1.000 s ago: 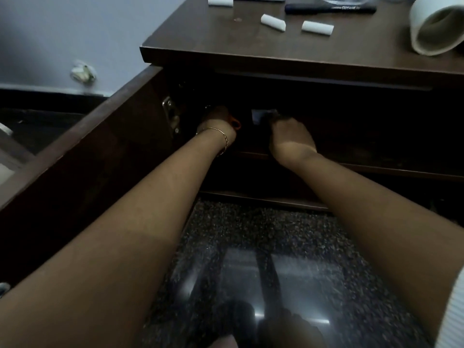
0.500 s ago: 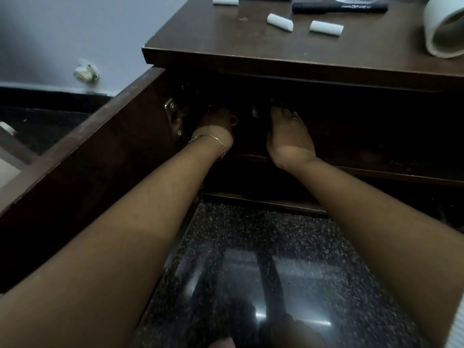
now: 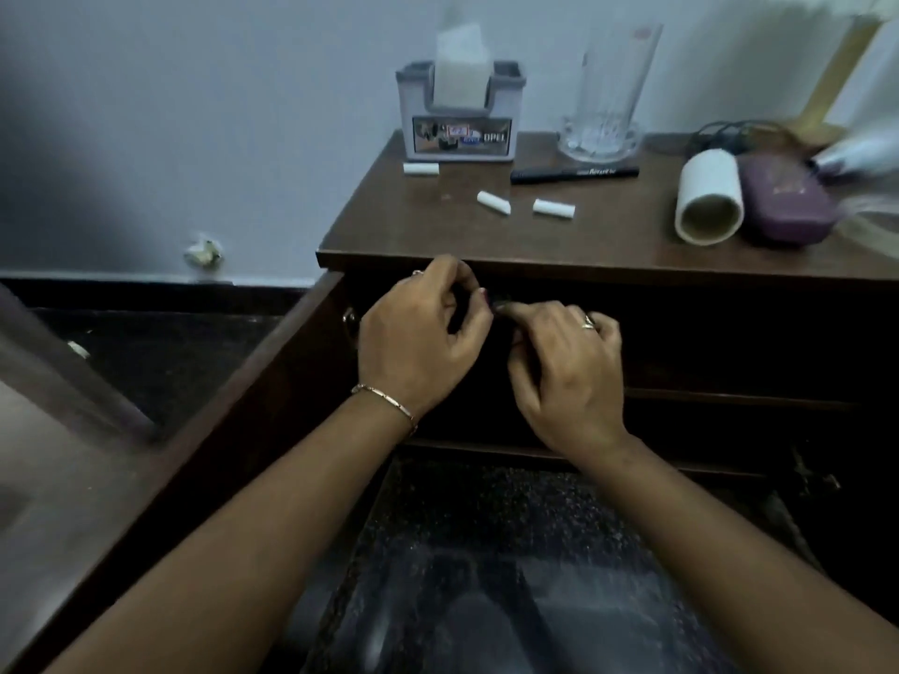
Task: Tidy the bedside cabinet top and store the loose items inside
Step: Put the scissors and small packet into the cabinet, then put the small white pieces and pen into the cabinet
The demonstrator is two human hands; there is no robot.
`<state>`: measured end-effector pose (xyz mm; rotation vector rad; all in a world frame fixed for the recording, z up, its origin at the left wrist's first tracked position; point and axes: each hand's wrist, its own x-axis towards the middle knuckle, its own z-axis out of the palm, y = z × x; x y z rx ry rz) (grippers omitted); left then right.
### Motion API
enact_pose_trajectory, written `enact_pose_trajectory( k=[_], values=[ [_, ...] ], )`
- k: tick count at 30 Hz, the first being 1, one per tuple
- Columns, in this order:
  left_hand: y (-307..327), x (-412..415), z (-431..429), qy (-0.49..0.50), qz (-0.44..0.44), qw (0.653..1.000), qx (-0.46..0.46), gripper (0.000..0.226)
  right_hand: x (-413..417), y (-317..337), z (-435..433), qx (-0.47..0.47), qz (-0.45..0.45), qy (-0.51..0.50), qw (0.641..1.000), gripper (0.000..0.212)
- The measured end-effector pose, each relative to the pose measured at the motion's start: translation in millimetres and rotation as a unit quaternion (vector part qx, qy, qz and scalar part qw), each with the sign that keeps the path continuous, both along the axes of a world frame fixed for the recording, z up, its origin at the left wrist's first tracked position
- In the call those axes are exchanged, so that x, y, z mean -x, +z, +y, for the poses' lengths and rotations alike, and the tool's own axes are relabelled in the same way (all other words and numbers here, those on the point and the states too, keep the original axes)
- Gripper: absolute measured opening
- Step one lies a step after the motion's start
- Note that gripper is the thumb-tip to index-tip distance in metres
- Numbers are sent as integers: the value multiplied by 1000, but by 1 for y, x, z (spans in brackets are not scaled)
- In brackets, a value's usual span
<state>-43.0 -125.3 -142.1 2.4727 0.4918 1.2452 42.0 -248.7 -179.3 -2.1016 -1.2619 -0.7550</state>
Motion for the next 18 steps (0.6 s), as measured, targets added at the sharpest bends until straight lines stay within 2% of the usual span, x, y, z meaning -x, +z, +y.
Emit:
enact_pose_trajectory(
  k=[3,6,8,10,12,15,18],
  values=[
    [28,-1,4,-6,-42,999,-2,10,-1,30,-6,-33,-44,-2,999,31],
    [49,-13,20,-10,-68,995,72,5,-10,60,1,-30,-61,1,998,32],
    [57,-29,44,1,-2,994,105,13,-20,78,11,-4,-22,-4,1000,32],
    [64,-44,71,39,141,983,114,37,-34,90,24,23,31,-16,999,34],
    [68,-52,91,66,237,961,129,55,-49,98,35,59,69,-34,995,37],
    [68,-57,105,87,299,940,139,66,-68,103,46,126,97,-62,985,38],
    [63,-63,107,107,312,937,118,67,-79,102,50,174,99,-90,975,29]
  ],
)
